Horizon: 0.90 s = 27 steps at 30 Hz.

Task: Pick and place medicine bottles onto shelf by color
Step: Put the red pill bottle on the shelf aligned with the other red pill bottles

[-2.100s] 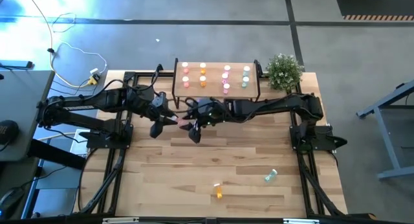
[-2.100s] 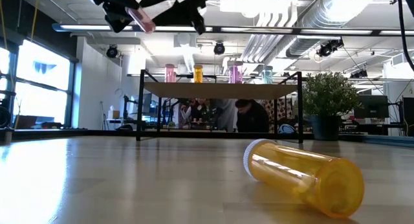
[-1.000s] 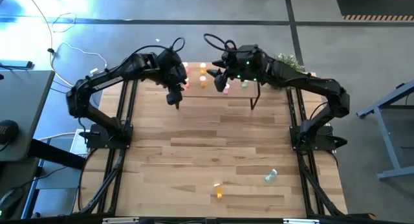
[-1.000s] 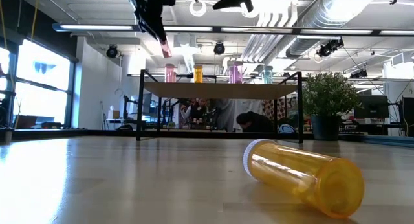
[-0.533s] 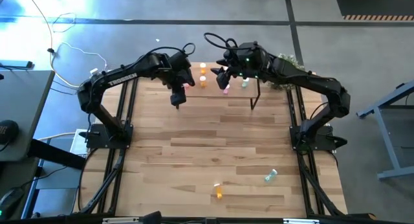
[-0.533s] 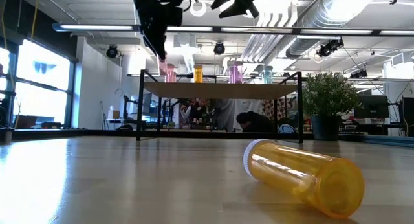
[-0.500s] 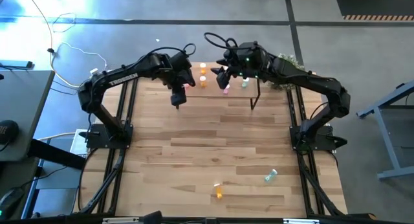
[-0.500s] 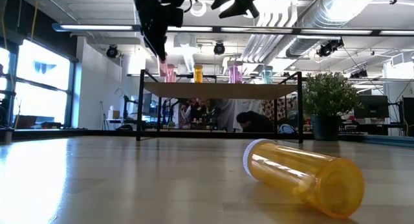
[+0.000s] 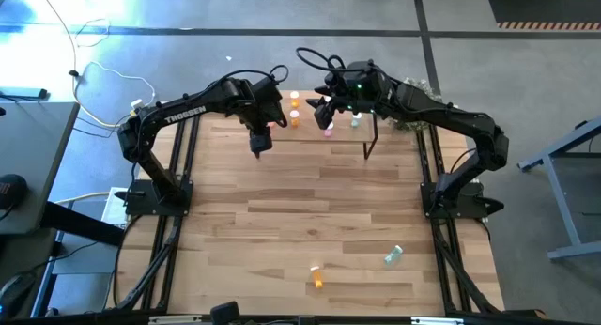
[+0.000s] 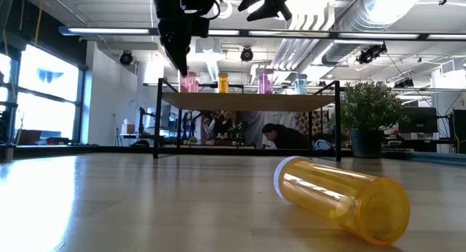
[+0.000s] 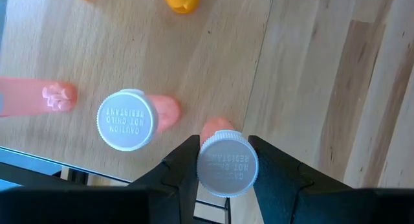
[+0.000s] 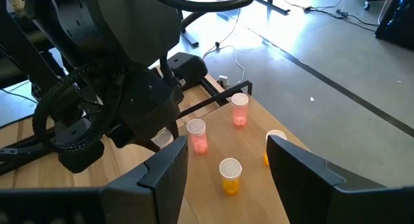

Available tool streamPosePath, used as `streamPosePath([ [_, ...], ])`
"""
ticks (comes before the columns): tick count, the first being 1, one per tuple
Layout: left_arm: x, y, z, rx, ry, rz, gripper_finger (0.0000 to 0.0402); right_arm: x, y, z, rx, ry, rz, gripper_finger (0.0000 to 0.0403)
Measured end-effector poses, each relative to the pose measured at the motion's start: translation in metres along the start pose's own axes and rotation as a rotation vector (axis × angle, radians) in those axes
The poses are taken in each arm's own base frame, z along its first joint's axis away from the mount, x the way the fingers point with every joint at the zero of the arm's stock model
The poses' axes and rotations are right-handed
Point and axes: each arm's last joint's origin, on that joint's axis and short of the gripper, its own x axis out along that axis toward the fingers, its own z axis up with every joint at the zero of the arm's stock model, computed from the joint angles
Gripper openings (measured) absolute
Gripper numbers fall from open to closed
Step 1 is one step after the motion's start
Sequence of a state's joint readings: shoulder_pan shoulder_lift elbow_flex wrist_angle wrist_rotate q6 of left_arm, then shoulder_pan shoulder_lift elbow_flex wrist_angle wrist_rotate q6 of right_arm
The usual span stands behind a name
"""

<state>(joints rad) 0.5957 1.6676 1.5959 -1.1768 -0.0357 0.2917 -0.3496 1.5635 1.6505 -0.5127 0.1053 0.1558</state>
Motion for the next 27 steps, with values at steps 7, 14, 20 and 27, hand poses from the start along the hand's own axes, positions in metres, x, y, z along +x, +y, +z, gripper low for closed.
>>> streamPosePath([
  [7,0.0009,0.0007,0.0018,0.011,-0.015,0.005,0.0113,0.0,0.0,0.0,0.0,0.0,0.0,0.0202],
  [14,0.0009,0.0006,0.0018,0.011,-0.016,0.007,0.0113,0.0,0.0,0.0,0.0,0.0,0.0,0.0202],
  [20,0.0009,0.0006,0.0018,0.018,-0.015,0.007,0.0113,0.0002,0.0,0.0,-0.007,0.0,-0.001,0.0202],
  [27,0.0016,0.0006,0.0016,0.026,-0.012,0.007,0.0132,0.0002,0.0,0.0,-0.007,0.0,-0.001,0.0202],
])
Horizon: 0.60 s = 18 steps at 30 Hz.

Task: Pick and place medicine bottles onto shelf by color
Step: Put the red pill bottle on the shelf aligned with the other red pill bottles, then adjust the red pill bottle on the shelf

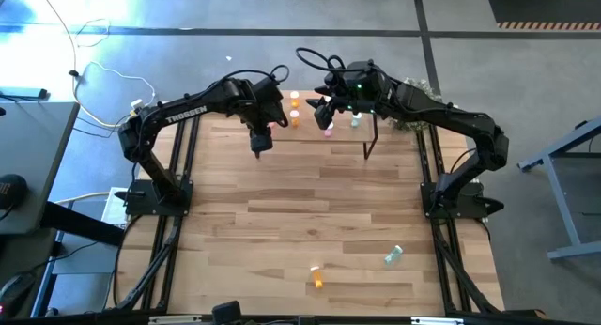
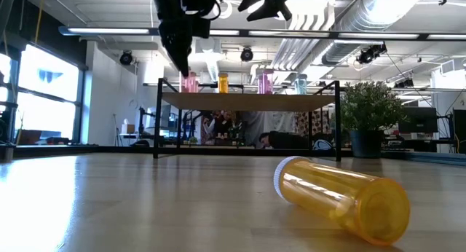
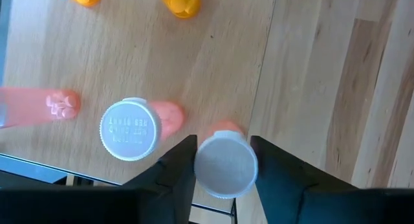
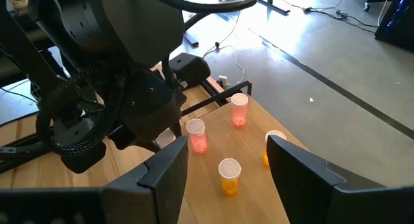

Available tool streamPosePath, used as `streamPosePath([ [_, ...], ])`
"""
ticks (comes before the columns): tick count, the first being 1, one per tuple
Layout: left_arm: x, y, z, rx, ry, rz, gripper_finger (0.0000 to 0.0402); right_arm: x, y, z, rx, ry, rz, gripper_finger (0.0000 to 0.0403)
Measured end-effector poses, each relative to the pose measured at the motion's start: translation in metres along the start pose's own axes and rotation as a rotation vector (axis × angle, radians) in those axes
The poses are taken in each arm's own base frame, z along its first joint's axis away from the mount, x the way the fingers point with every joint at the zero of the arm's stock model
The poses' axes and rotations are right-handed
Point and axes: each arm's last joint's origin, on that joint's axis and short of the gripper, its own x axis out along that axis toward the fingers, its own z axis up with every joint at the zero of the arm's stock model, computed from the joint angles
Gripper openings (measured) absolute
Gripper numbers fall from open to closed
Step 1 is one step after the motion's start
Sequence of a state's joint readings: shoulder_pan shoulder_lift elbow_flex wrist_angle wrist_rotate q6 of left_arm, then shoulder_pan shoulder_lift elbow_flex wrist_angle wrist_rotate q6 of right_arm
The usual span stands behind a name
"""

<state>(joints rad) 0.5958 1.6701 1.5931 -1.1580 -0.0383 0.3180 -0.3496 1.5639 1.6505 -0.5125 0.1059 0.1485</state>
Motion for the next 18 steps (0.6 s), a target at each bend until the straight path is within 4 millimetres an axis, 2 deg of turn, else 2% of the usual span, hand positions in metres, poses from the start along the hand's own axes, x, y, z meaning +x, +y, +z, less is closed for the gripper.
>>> streamPosePath([
  [10,0.0006,0.0018,-0.0003,0.0,0.019,0.059,0.0191,0.0002,0.0,-0.0001,0.0,0.0,0.0,0.0202],
  [18,0.0006,0.0019,-0.0002,0.0,0.018,0.06,0.0214,0.0002,0.0,-0.0001,-0.001,0.0,0.0,0.0202],
])
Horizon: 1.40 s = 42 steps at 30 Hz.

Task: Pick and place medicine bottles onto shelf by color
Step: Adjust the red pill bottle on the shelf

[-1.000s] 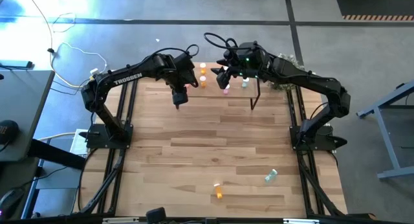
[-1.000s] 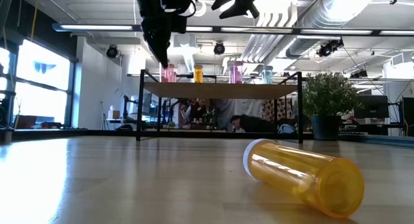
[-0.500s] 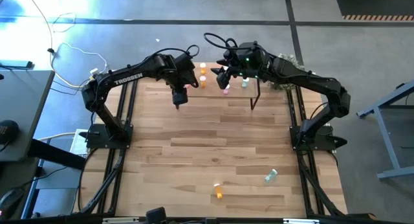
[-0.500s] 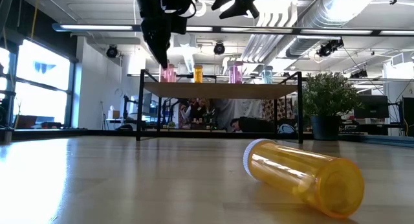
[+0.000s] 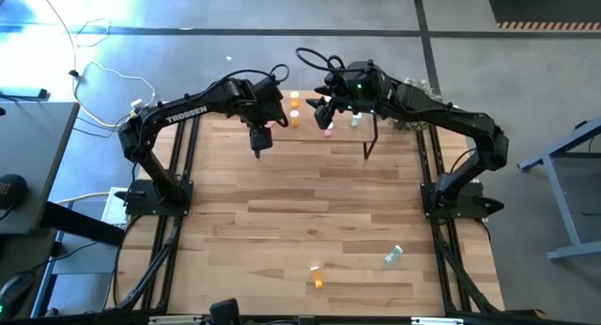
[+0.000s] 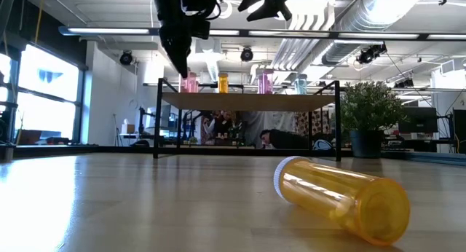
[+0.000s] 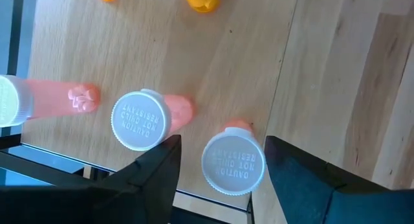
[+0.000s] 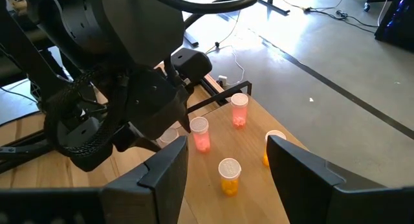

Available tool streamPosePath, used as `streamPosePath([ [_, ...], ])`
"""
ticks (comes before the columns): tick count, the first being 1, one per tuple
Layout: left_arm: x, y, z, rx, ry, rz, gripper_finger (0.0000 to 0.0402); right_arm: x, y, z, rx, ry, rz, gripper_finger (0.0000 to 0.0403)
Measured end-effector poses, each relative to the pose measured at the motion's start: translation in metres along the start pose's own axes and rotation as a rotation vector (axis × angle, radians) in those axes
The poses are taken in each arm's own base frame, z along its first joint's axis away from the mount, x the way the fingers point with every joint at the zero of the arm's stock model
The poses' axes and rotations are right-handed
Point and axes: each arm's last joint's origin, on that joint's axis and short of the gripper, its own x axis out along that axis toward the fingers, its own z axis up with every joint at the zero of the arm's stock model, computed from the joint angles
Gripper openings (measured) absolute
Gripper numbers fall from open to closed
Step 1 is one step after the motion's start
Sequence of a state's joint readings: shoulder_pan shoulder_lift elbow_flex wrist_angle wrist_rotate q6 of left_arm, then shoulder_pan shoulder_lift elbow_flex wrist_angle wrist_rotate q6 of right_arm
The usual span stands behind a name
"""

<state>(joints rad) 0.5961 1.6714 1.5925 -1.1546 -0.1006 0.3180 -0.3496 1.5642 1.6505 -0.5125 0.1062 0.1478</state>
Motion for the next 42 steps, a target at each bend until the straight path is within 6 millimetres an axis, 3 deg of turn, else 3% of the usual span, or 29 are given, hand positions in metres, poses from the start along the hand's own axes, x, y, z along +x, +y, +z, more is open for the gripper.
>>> streamPosePath([
  [11,-0.002,0.0,0.001,0.008,-0.009,0.001,0.0212,0.0,0.0,0.0,-0.002,0.0,0.0,0.0202],
  [20,-0.023,0.005,0.007,-0.006,-0.058,0.03,0.0211,0.0,0.0,0.0,-0.002,0.0,0.0,0.0202],
  [36,-0.026,0.007,0.011,-0.012,-0.092,0.047,0.0211,0.0,0.0,0.0,0.0,0.0,0.0,0.0202],
  [42,-0.04,0.017,0.014,-0.032,-0.144,0.079,0.0211,0.0,0.0,0.0,0.0,0.0,0.0,0.0202],
])
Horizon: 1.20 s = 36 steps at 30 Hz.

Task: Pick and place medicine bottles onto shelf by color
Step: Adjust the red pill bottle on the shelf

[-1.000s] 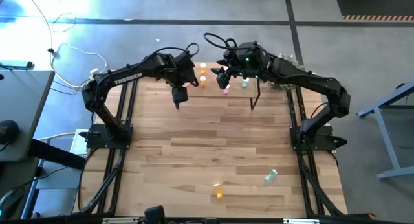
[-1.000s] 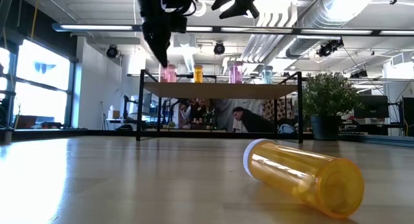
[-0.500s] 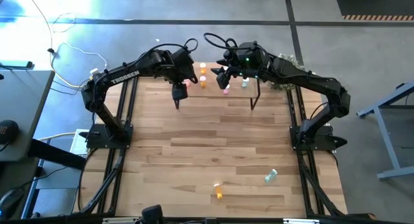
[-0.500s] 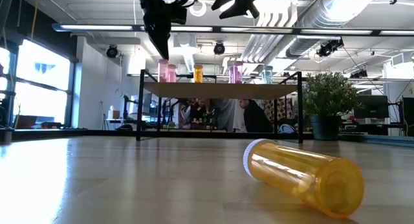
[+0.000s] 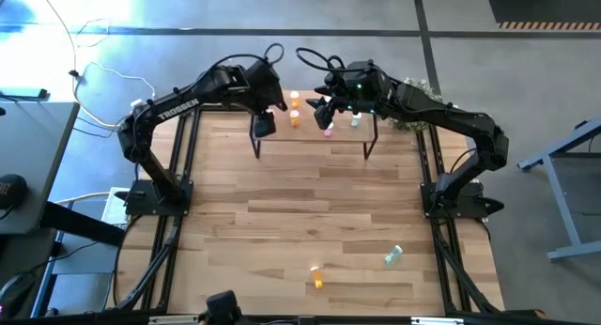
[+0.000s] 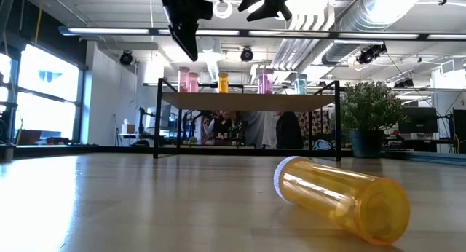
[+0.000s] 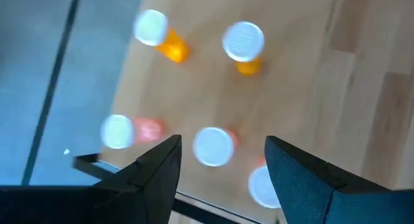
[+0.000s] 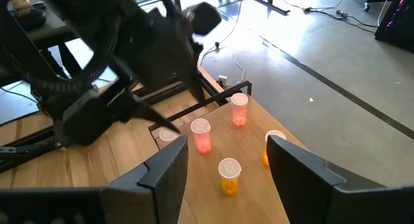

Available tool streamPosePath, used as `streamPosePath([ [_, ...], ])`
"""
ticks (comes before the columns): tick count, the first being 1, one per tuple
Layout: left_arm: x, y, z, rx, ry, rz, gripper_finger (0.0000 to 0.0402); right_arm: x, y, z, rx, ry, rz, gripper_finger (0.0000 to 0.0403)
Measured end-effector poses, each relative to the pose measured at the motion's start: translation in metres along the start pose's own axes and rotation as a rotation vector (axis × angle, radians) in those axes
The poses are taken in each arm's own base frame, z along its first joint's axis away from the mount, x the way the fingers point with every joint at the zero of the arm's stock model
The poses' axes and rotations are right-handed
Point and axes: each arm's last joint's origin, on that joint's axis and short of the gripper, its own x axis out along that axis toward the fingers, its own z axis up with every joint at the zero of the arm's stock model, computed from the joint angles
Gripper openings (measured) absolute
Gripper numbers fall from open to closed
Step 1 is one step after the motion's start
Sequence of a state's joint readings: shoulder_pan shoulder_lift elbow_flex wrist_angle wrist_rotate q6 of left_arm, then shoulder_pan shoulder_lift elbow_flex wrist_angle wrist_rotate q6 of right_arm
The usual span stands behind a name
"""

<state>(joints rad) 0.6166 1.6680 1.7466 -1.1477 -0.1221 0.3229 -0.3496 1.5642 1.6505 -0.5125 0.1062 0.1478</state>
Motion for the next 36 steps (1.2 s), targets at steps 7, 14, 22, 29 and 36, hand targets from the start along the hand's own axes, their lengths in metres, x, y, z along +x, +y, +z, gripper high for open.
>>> streamPosePath([
  [7,-0.007,0.013,-0.001,-0.062,0.005,0.081,0.0211,0.0,0.0,0.0,0.0,0.0,0.0,0.0202],
  [14,-0.005,0.013,-0.001,-0.388,-0.014,-0.014,0.0211,0.0,0.0,0.0,0.0,0.0,0.0,0.0202],
  [22,0.003,0.013,0.002,-0.617,0.0,0.005,0.0211,0.0,0.0,0.0,-0.001,0.0,0.0,0.0202],
  [29,0.011,0.014,0.001,-0.657,0.035,0.039,0.0211,0.0,0.0,0.0,-0.001,0.0,0.0,0.0202],
  [36,0.01,0.012,-0.003,-0.653,0.079,0.04,0.0211,0.0,0.0,0.0,-0.001,0.0,0.0,0.0202],
])
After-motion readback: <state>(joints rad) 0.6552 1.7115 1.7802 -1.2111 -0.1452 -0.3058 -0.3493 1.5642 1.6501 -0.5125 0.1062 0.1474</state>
